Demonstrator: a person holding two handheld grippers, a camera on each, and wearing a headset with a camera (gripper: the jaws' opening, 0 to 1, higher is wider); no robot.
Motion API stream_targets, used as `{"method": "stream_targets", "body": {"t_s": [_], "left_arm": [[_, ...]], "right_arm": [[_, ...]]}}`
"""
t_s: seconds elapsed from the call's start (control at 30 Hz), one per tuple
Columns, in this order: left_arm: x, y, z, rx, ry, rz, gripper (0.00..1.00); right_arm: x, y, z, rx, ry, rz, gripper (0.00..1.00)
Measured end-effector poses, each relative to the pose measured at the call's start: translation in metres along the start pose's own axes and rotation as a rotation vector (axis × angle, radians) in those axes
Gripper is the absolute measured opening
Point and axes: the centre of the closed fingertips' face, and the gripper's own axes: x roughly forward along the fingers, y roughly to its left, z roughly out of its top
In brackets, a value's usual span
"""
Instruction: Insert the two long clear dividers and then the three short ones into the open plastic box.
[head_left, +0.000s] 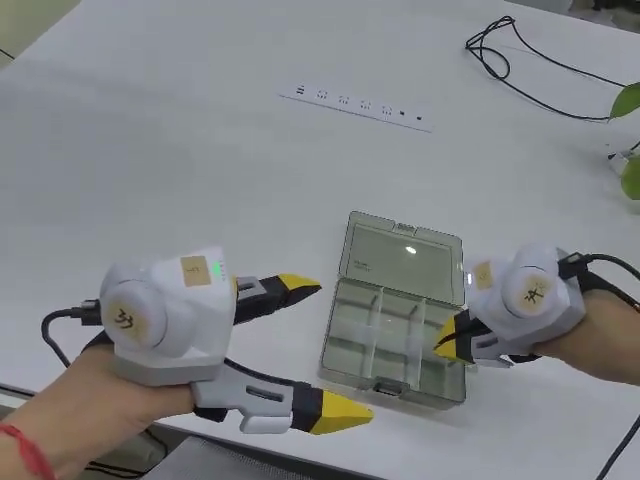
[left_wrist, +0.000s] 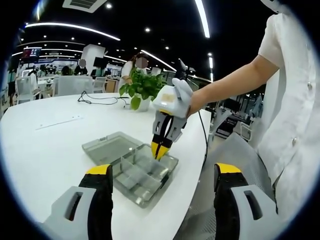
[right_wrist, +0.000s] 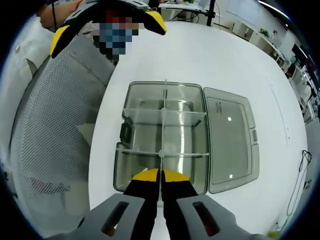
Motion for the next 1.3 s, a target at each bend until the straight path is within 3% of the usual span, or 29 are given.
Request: {"method": "stream_targets", "body": {"t_s": [0.13,0.33,0.5,0.8,1.03,1.3], "left_arm": [[-0.001,0.001,-0.001,0.004,0.002,0.004,0.85],[-0.003,0.002,-0.003,0.005,0.01,0.009,0.86],[-0.005,0.004,-0.002,0.016,0.015,0.012,0.87],[-0.01,0.008,-0.002,0.032,0.021,0.016,0.93],[-0.013,0.01,-0.003,0.045,0.032,0.015,1.0],[-0.017,0.012,-0.001,0.067,0.049,0.007,1.0]], "right_arm": [[0.0,0.0,0.0,-0.011,0.001,-0.007,0.03],[-0.01,-0.004,0.004,0.034,-0.037,-0.029,0.07],[-0.03,-0.009,0.015,0.124,-0.138,-0.066,0.11],[-0.07,-0.007,0.017,0.22,-0.25,-0.166,0.22],[-0.098,-0.004,0.011,0.302,-0.332,-0.245,0.33],[-0.119,0.011,0.002,0.407,-0.425,-0.335,0.48]]}}
